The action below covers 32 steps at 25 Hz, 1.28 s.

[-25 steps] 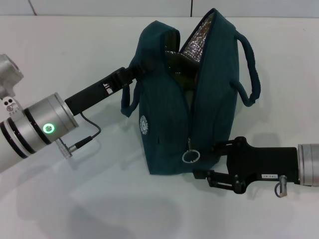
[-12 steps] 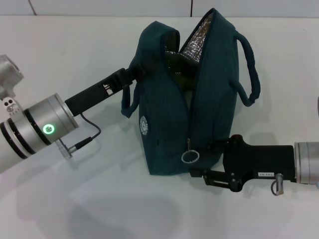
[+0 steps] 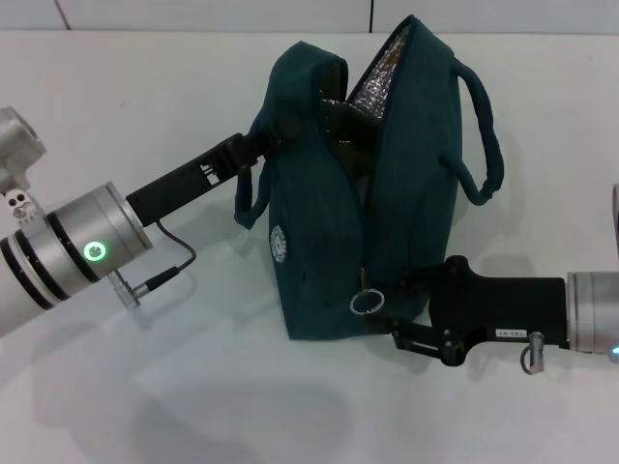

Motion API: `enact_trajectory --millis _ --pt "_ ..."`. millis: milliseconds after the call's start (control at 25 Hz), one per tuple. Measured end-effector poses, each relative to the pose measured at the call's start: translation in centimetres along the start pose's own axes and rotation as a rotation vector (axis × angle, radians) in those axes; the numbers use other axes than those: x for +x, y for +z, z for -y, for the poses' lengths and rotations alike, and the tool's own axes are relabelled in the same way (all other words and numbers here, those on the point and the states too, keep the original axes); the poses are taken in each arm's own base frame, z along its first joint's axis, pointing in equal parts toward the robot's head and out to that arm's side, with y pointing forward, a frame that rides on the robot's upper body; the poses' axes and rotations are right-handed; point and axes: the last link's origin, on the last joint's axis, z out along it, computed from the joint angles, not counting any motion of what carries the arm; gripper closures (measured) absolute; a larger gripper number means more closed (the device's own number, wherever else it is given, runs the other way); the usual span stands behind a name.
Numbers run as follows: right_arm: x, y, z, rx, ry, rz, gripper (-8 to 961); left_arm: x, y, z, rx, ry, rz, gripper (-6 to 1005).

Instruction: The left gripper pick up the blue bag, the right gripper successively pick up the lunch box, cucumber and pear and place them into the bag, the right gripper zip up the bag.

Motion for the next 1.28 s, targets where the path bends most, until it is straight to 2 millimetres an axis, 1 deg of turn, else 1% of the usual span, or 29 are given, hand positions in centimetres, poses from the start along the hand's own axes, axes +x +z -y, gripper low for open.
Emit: enact_trajectory --millis 480,880,1280 --pt "0.01 0.93 -0.37 -0.025 -0.011 -0.017 621 -0.15 -0.09 0.06 0.004 -0.003 0.003 933" --pt "0.04 0.92 -0.26 -0.013 -0.003 -0.013 620 -0.26 -0.32 0.1 0.007 -0.006 0.001 933" --pt "0.3 1.1 0.16 0.022 -0.003 -0.029 816 -0.27 -0.37 0.12 0.008 -0.007 -0.001 933"
